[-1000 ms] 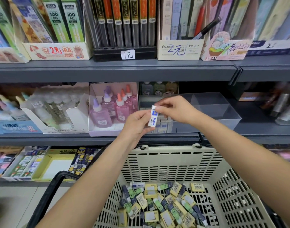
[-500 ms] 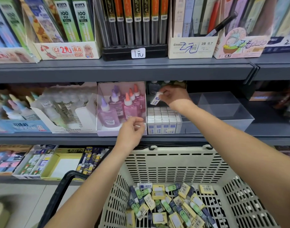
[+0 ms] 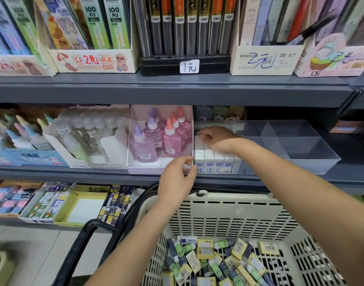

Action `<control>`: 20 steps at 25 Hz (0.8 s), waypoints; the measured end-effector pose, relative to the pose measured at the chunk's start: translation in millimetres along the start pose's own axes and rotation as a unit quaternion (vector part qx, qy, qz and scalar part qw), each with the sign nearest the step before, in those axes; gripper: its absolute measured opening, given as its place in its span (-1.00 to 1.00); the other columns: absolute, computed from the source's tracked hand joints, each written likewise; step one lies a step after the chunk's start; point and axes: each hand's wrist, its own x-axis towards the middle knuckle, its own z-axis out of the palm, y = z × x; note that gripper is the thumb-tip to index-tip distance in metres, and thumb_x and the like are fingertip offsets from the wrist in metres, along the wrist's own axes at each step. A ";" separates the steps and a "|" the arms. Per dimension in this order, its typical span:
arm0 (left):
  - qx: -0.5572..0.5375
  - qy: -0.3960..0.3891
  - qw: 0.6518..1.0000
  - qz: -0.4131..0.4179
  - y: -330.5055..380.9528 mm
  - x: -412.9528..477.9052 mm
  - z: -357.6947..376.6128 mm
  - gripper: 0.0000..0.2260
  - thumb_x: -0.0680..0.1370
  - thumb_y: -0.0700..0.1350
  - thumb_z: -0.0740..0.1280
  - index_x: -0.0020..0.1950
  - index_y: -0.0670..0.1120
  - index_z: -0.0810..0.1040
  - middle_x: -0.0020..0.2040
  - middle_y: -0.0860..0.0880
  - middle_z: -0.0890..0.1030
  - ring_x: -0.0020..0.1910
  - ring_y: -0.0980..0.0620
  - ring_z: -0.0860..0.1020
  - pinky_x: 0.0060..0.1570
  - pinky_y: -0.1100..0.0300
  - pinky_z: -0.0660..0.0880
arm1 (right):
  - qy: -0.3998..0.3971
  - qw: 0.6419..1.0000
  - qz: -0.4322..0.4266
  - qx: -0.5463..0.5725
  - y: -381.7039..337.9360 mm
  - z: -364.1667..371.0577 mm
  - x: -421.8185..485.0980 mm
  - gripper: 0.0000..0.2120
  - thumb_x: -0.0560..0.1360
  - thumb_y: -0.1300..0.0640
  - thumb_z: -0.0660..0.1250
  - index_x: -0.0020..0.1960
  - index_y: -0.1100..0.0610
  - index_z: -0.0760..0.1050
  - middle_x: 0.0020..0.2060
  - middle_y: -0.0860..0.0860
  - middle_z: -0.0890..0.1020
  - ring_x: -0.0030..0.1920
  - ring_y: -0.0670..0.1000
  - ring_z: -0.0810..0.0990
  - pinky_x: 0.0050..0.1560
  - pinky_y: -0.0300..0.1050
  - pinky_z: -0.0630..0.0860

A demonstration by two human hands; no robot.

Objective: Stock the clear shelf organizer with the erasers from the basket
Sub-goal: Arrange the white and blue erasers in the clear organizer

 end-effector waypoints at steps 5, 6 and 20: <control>-0.113 0.052 0.992 0.029 10.9 -20.3 -10.3 -0.87 0.53 -0.17 0.30 -0.01 0.06 0.55 -0.16 0.09 0.53 -0.26 0.24 0.47 -0.21 0.41 0.38 | 0.133 0.988 -0.036 0.066 1.7 -2.9 -67.9 -0.64 0.61 0.07 0.10 0.39 -0.01 0.34 0.24 0.05 0.55 0.19 0.08 0.51 0.07 -0.18 0.38; -0.129 0.049 0.990 0.039 14.6 -30.3 -13.2 -0.84 0.52 -0.16 0.30 -0.06 0.13 0.53 -0.19 0.10 0.54 -0.26 0.24 0.47 -0.23 0.44 0.38 | 0.165 0.982 -0.050 0.078 5.0 0.0 -89.4 -0.66 0.60 0.08 0.14 0.36 0.02 0.39 0.19 0.01 0.58 0.17 0.03 0.52 0.07 -0.20 0.37; 0.216 -0.336 0.902 -0.166 -72.3 -154.7 40.8 -0.73 0.53 -0.04 0.28 0.22 -0.05 0.46 0.14 -0.06 0.55 0.09 -0.06 0.52 0.10 0.04 0.49 | -0.274 0.954 -0.107 -0.056 33.1 196.9 -239.7 -0.42 0.52 -0.06 0.26 0.47 -0.17 0.10 0.48 0.04 0.17 0.45 0.10 0.13 0.41 0.12 0.17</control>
